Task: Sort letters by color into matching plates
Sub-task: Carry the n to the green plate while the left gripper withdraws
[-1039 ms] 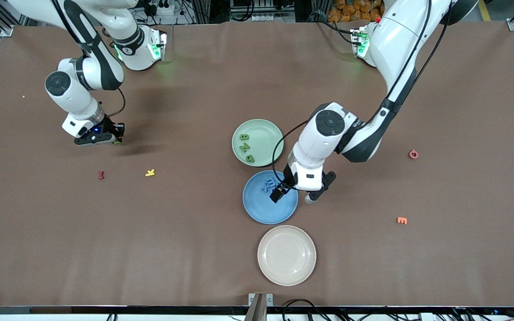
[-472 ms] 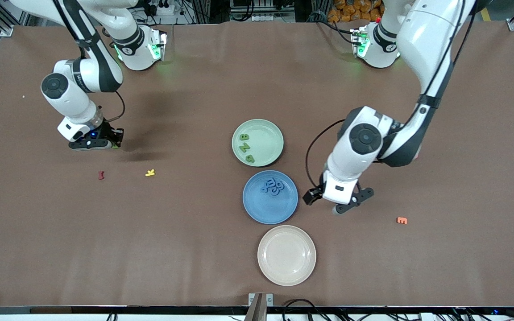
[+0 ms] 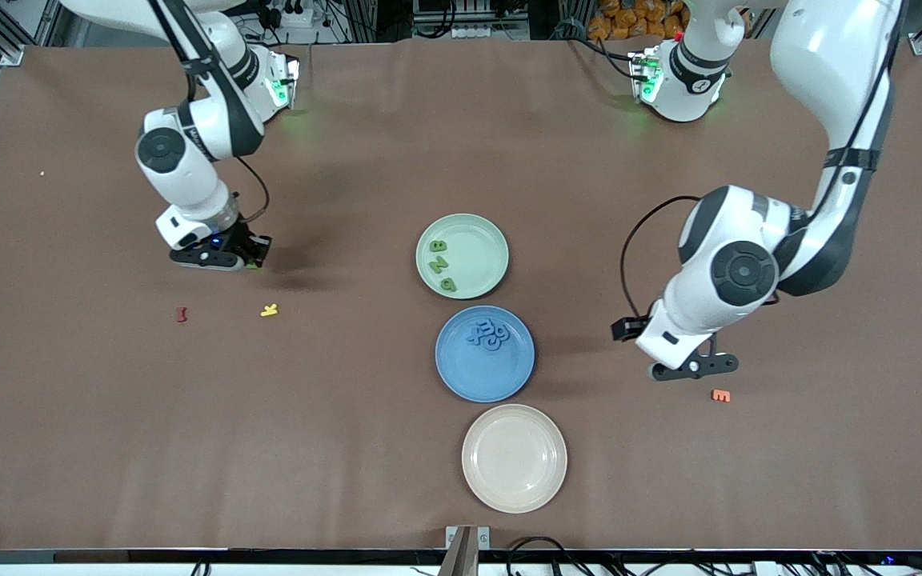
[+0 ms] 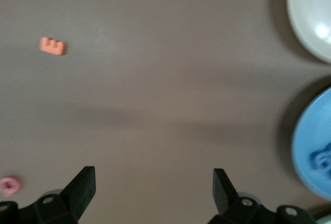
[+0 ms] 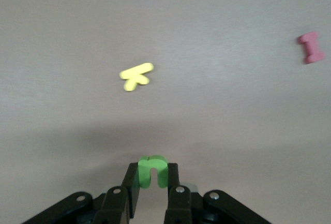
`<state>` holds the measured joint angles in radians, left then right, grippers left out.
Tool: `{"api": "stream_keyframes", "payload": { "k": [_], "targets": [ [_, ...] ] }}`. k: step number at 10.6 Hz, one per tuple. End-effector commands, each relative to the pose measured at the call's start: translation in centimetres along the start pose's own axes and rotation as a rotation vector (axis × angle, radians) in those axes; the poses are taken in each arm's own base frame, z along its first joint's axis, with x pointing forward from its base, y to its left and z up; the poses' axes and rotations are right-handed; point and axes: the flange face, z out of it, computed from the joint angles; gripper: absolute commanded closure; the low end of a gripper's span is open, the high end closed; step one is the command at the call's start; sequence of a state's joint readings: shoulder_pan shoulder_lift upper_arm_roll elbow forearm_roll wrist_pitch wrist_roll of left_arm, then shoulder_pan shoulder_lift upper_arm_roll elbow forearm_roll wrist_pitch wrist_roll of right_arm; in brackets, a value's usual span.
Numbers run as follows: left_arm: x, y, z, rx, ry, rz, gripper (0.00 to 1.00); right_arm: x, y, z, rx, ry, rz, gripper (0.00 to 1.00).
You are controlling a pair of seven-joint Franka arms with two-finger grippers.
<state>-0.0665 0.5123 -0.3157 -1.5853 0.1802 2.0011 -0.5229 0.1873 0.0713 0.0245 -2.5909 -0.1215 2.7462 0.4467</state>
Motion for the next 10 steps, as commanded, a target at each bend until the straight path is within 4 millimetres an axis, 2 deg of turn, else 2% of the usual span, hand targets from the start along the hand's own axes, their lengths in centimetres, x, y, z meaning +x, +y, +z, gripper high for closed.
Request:
{"api": "stream_keyframes", "payload": {
  "k": [1, 3, 5, 6, 9, 10],
  "targets": [
    [-3.3, -3.2, -1.9, 0.043, -0.042, 0.064, 0.0, -0.2, -6.0, -0.3, 0.019, 0.007, 0.106, 1.0],
    [-5.6, -3.9, -2.6, 0.058, -0.023, 0.071, 0.0, -1.9, -9.7, -0.4, 0.032, 0.001, 0.145, 1.0],
    [-7.1, -4.6, -4.1, 0.07, 0.005, 0.082, 0.0, -3.5, -14.4, 0.0, 0.047, -0.008, 0.208, 1.0],
    [-8.0, -4.9, -5.7, 0.055, 0.02, 0.086, 0.0, -4.0, -16.4, -0.1, 0.058, -0.006, 0.234, 1.0],
    [-8.8, -8.6, -12.7, -0.018, 0.103, 0.09, 0.0, -4.9, -20.3, -0.7, 0.084, -0.001, 0.306, 1.0],
    [-9.1, -9.8, -14.5, -0.035, 0.109, 0.075, 0.0, -5.3, -21.7, -0.9, 0.086, -0.003, 0.327, 1.0]
  ]
}}
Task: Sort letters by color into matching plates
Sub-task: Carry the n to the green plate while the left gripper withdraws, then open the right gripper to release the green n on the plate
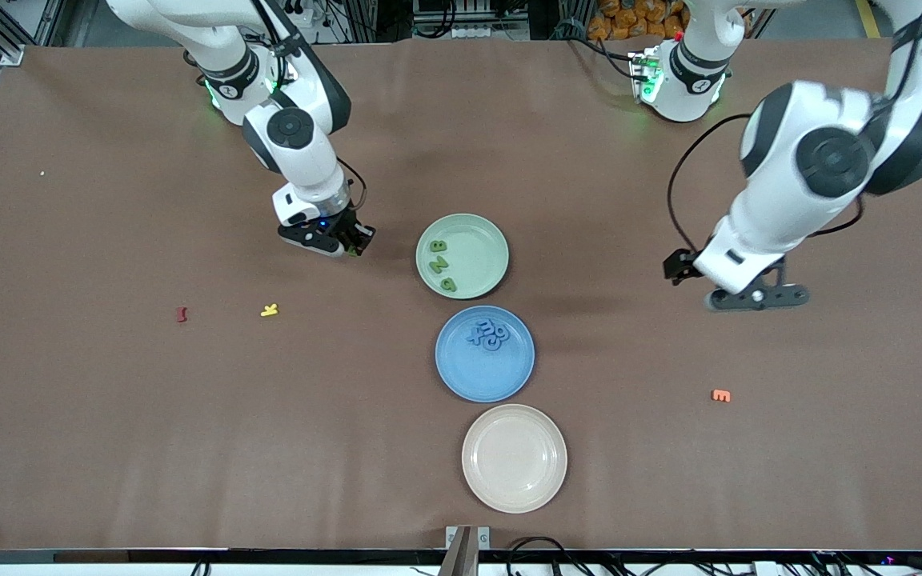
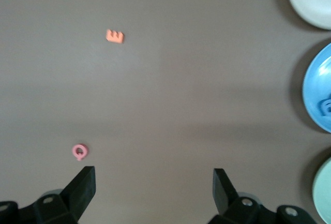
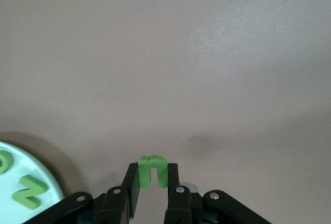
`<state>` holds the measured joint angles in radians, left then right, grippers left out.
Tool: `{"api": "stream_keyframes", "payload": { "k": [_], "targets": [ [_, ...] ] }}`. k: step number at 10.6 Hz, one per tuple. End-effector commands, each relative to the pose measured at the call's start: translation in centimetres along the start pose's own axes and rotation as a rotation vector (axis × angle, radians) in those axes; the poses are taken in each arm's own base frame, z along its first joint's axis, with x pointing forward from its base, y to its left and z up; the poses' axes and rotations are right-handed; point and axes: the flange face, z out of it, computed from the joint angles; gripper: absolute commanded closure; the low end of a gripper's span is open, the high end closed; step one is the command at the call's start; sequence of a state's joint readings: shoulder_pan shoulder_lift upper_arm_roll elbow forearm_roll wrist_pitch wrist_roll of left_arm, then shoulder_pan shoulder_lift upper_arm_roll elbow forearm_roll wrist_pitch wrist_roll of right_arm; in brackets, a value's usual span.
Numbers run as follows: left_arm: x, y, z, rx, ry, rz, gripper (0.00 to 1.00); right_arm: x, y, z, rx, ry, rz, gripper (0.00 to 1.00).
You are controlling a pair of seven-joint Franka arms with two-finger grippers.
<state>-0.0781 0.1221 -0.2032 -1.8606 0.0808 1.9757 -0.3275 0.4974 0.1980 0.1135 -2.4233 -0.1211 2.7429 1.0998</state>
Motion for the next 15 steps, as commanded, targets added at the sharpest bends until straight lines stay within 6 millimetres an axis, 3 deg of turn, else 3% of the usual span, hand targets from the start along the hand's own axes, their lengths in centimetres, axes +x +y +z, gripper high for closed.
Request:
{"api": "stream_keyframes", "payload": {
  "k": [1, 4, 5, 8, 13, 15],
  "targets": [
    [-2.1, -3.0, -6.3, -0.061, 0.044, -0.016, 0.0, -1.0, -4.4, 0.0, -0.003, -0.01, 0.106, 1.0],
    [-2.5, -4.5, -10.8, -0.105, 0.063, -0.032, 0.0, -0.9, -12.2, -0.5, -0.083, -0.037, 0.238, 1.0],
    [-2.5, -5.0, -11.4, -0.103, 0.063, -0.006, 0.0, -0.9, -13.7, -0.7, -0.083, -0.042, 0.25, 1.0],
    [-2.4, -6.8, -13.1, -0.092, 0.04, 0.112, 0.0, -1.9, -15.6, 1.1, -0.084, -0.054, 0.282, 1.0],
    [-1.5, -7.2, -16.5, -0.082, 0.059, 0.15, 0.0, -3.8, -16.6, 1.4, -0.082, -0.066, 0.272, 1.0],
    [-1.5, -7.4, -16.9, -0.084, 0.063, 0.145, 0.0, -4.6, -16.8, 1.5, -0.087, -0.069, 0.26, 1.0]
  ]
}}
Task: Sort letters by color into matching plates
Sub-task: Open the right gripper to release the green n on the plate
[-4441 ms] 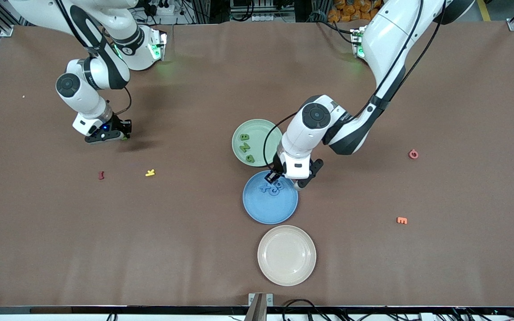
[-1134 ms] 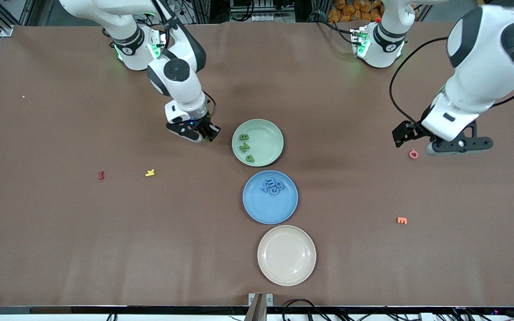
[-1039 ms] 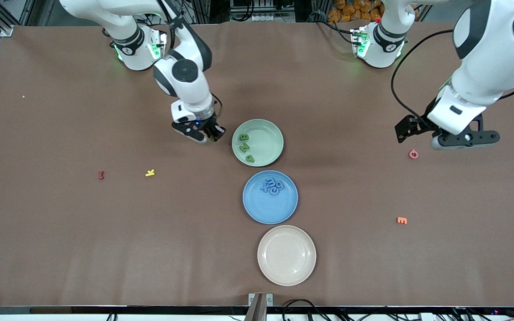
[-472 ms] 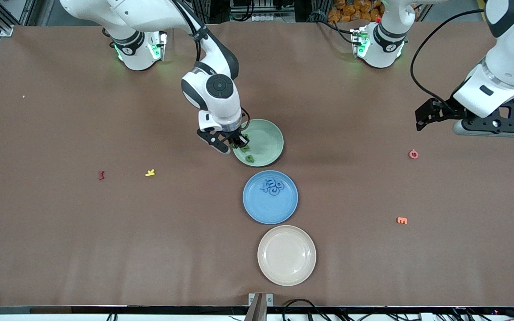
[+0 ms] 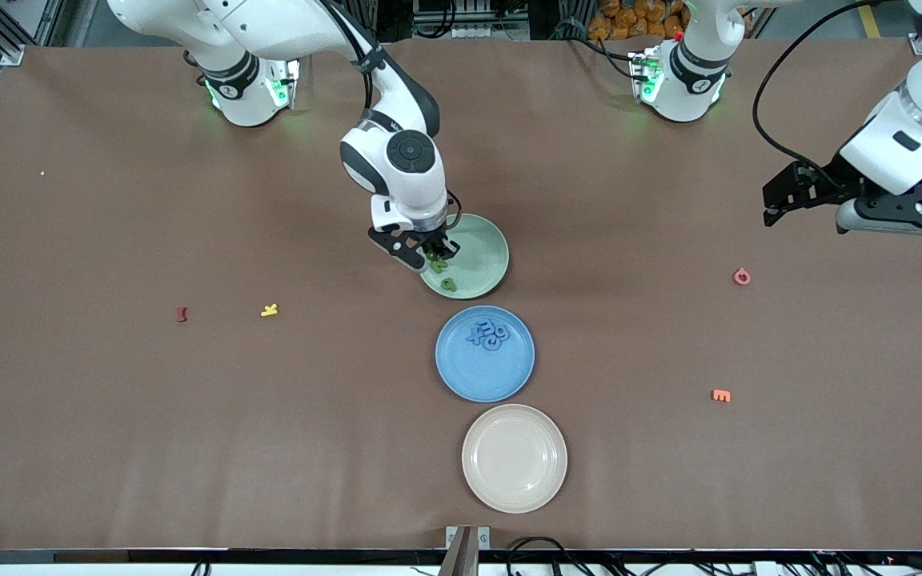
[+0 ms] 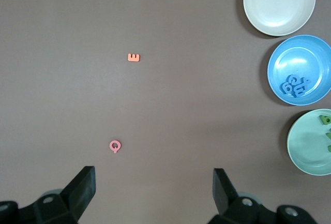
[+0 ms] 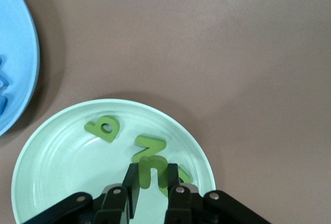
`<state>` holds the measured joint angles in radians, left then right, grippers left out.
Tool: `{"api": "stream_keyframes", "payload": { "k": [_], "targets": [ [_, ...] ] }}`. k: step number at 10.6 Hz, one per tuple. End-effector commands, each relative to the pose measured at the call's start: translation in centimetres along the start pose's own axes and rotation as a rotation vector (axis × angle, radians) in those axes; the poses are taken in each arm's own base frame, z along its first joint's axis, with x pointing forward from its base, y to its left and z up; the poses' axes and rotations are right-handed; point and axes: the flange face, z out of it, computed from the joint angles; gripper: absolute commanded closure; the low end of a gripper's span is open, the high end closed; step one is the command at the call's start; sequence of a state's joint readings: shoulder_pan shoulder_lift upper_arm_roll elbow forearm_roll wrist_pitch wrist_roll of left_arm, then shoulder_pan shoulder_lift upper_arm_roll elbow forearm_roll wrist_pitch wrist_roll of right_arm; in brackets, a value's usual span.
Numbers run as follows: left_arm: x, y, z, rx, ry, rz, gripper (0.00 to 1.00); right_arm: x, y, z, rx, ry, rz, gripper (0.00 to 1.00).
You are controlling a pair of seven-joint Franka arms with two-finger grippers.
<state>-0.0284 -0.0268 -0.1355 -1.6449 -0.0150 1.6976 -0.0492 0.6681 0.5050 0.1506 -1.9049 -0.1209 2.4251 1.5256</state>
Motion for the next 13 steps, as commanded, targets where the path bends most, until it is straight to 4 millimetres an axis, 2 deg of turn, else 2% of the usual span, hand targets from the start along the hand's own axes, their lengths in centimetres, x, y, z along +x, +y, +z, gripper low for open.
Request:
{"api": "stream_keyframes", "payload": {
  "k": [1, 2, 3, 4, 5, 6, 7, 9, 11, 13],
  "targets": [
    [0.4, -0.3, -0.8, -0.016, -0.006, 0.007, 0.0, -1.6, -0.4, 0.3, -0.017, -0.003, -0.005, 1.0],
    [0.4, -0.2, -0.8, -0.016, -0.006, 0.005, 0.0, -1.9, -0.3, 0.5, -0.026, -0.001, -0.01, 1.0],
    [0.5, -0.4, -0.8, -0.017, -0.008, 0.002, 0.0, -2.1, -0.2, 0.7, -0.035, -0.002, -0.013, 0.89],
    [0.5, -0.5, -0.9, -0.017, -0.005, 0.001, 0.0, -2.0, 0.0, 0.8, -0.049, -0.003, -0.018, 0.67],
    [0.5, -0.5, -0.9, -0.019, -0.005, -0.001, 0.0, -2.1, 0.4, 1.6, -0.074, -0.003, -0.024, 0.36],
    [0.5, -0.4, -0.9, -0.018, -0.005, 0.004, 0.0, -2.3, 0.5, 1.7, -0.078, -0.004, -0.027, 0.21],
    [0.6, -0.5, -0.8, -0.016, -0.005, 0.001, 0.0, -2.3, 0.5, 1.7, -0.078, -0.004, -0.027, 0.11],
    [0.5, -0.6, -0.8, -0.017, -0.005, -0.001, 0.0, -2.0, 0.4, 1.5, -0.075, -0.002, -0.024, 0.16],
    [0.5, -1.3, -0.9, -0.018, -0.004, -0.016, 0.0, -1.4, 0.3, 0.5, -0.069, 0.001, -0.022, 0.16],
    [0.5, -1.5, -0.8, -0.017, -0.006, -0.019, 0.0, 0.1, 0.6, -2.0, -0.08, 0.009, -0.019, 0.17]
  ]
}}
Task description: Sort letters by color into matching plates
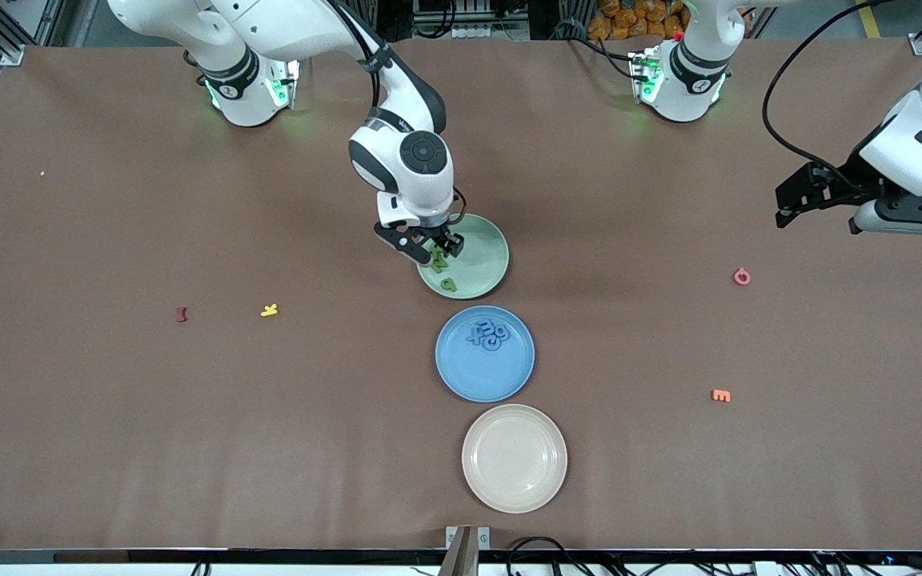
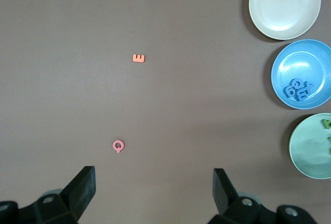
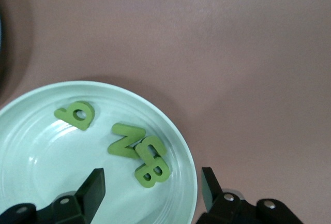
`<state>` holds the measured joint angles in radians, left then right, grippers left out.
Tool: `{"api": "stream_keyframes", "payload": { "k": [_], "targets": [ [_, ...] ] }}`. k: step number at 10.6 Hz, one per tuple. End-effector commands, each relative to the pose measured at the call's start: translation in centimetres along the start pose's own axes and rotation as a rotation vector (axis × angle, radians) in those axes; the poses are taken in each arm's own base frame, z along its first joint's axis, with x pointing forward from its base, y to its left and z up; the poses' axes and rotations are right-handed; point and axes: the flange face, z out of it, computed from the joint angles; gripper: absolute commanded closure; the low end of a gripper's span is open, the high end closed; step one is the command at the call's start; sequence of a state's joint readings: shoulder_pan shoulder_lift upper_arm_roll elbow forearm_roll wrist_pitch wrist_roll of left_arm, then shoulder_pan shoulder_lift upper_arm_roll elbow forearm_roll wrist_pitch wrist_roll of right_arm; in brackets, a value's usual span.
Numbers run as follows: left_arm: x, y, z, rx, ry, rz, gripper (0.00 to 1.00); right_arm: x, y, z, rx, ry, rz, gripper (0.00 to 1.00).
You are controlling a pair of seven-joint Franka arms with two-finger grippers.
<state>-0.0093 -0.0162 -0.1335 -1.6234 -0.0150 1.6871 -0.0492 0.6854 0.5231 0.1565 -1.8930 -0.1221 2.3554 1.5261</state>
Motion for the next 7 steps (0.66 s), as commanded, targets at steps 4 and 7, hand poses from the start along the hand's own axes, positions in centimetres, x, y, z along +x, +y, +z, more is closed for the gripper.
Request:
{"api": "stream_keyframes", "payload": {
  "k": [4, 7],
  "targets": [
    [0.2, -0.2, -0.4, -0.016, -0.005, 0.005, 0.0, 4.0, 1.9, -8.7, -0.008, 0.0, -0.034, 0.2],
    [0.2, -0.3, -0.4, -0.016, -0.005, 0.005, 0.0, 6.7, 3.6, -13.0, 0.011, -0.036, -0.047, 0.2]
  ]
}}
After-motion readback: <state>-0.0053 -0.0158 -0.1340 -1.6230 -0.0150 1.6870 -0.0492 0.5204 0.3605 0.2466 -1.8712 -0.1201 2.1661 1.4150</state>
